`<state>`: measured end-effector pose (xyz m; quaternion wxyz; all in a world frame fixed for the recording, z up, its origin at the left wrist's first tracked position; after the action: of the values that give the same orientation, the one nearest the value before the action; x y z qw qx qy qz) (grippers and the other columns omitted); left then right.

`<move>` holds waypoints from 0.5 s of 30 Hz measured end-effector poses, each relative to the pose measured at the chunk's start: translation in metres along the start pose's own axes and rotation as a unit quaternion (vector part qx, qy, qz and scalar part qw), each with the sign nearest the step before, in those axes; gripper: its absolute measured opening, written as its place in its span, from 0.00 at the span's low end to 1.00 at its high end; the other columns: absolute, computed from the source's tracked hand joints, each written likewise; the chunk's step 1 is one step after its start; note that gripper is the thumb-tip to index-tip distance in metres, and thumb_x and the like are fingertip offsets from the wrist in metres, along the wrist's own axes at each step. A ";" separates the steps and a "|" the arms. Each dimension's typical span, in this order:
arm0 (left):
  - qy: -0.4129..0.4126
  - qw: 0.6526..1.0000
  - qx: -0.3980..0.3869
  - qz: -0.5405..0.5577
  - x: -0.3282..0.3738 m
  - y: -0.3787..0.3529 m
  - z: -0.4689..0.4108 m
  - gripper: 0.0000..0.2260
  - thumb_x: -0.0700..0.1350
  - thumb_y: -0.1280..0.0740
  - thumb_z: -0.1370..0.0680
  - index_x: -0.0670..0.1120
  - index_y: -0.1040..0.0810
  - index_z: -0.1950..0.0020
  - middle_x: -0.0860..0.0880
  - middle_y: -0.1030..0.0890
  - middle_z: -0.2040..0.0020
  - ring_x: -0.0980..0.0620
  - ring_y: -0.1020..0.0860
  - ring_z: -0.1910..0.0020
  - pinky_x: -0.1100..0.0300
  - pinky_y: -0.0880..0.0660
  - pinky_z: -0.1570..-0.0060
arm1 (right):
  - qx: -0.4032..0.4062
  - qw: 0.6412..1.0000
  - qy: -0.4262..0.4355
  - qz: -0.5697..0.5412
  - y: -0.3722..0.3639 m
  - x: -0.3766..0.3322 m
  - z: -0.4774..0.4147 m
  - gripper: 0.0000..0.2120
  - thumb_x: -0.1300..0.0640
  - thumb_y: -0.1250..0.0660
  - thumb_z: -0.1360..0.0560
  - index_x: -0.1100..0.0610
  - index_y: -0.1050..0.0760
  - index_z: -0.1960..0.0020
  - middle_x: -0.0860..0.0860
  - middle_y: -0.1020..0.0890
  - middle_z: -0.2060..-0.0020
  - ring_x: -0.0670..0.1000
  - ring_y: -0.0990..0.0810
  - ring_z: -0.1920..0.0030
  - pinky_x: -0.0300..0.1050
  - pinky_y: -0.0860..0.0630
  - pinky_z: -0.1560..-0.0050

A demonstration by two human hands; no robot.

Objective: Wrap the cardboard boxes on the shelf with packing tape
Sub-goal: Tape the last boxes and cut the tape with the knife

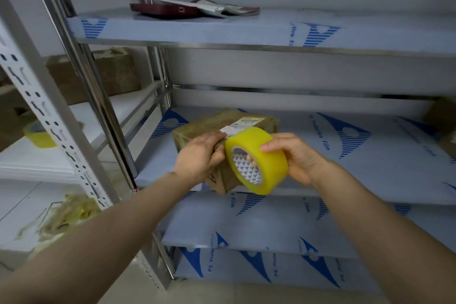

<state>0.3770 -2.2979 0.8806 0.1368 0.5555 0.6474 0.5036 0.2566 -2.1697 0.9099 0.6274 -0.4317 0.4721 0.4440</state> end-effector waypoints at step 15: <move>0.178 0.921 0.035 0.345 -0.034 0.056 -0.043 0.11 0.47 0.44 0.17 0.45 0.24 0.43 0.48 0.24 0.49 0.50 0.26 0.47 0.57 0.29 0.45 | 0.206 0.970 0.125 -0.030 -0.089 -0.083 -0.017 0.17 0.51 0.31 0.27 0.66 0.21 0.52 0.57 0.17 0.69 0.51 0.20 0.72 0.43 0.20 0.65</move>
<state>0.3892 -2.3555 0.9319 -0.1827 0.6498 0.4467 0.5873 0.3256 -2.2190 0.9991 0.6516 -0.3592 0.6151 0.2607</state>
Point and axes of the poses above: each hand's wrist, its own z-axis away from the middle knuckle, its own y-axis out of the back of the hand, x = y × z, the point moved 6 cm from there along -z, towards the middle knuckle
